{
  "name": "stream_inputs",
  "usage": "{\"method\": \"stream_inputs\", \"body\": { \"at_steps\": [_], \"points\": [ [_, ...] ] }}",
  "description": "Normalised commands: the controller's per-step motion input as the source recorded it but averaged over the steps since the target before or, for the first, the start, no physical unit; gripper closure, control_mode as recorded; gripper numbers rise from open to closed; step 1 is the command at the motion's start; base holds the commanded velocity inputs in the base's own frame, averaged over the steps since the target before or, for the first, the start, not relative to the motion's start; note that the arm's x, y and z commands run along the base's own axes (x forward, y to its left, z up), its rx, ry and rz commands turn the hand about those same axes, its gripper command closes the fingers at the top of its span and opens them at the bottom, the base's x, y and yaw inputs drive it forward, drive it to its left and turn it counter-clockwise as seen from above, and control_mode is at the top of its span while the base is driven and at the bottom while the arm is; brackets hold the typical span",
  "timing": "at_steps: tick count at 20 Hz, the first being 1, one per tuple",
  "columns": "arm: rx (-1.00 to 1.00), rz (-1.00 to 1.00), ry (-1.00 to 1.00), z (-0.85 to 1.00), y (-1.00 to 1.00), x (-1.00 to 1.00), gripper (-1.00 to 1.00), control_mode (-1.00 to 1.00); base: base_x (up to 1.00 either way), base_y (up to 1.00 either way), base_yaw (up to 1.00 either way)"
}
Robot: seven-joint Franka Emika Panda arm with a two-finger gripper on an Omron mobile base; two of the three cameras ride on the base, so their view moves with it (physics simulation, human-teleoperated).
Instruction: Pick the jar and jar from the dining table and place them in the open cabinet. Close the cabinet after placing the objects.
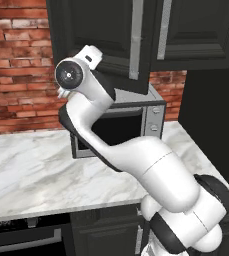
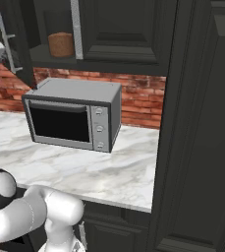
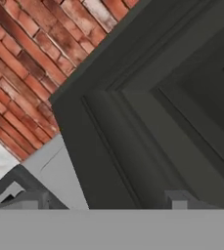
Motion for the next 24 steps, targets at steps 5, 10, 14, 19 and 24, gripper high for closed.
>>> {"method": "stream_inputs", "body": {
  "at_steps": [5, 10, 14, 19, 24],
  "points": [
    [0.0, 0.08, 0.0, 0.04, -0.35, 0.58, -1.0, -1.0, 0.0, 0.0, 0.0],
    [0.0, 0.09, 0.0, 0.01, -0.3, 0.64, -1.0, -1.0, 0.0, 0.0, 0.0],
    [0.0, 0.09, 0.0, 0.0, -0.28, 0.61, -1.0, -1.0, 0.0, 0.0, 0.0],
    [0.0, 0.1, 0.0, 0.0, -0.22, 0.58, -1.0, -1.0, 0.0, 0.0, 0.0],
    [0.0, 0.09, 0.0, 0.0, -0.18, 0.64, -1.0, -1.0, 0.0, 0.0, 0.0]
  ]
}}
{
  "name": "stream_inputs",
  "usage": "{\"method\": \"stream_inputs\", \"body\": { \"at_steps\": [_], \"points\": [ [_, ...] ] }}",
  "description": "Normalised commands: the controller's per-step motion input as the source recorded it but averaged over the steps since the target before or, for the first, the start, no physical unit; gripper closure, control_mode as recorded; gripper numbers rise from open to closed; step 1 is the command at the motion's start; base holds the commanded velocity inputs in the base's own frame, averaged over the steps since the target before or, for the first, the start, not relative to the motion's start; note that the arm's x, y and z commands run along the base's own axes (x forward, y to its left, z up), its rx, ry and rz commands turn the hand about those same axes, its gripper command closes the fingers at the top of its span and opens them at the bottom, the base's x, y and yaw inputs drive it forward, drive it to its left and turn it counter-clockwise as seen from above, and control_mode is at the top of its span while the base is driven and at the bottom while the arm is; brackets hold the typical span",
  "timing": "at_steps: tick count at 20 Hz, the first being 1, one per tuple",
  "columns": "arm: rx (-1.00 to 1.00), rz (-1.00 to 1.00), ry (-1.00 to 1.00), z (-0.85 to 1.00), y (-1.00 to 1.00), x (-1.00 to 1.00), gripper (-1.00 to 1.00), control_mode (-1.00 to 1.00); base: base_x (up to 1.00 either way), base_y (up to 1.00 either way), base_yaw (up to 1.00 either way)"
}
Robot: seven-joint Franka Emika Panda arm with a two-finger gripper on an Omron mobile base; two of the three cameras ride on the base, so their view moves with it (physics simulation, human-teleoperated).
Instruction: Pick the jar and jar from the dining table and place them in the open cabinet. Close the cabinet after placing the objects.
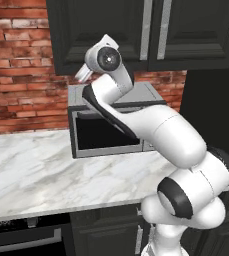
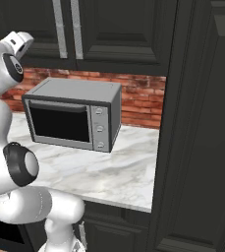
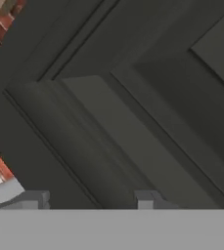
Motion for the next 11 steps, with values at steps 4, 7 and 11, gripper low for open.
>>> {"method": "stream_inputs", "body": {
  "at_steps": [4, 7, 11],
  "points": [
    [0.0, 0.09, 0.0, 0.0, -0.13, 0.68, -1.0, -1.0, 0.0, 0.0, 0.0],
    [0.0, 0.09, 0.0, 0.0, -0.09, 0.54, -1.0, -1.0, 0.0, 0.0, 0.0],
    [0.0, 0.09, 0.0, 0.0, -0.05, 0.39, -1.0, -1.0, 0.0, 0.0, 0.0]
  ]
}}
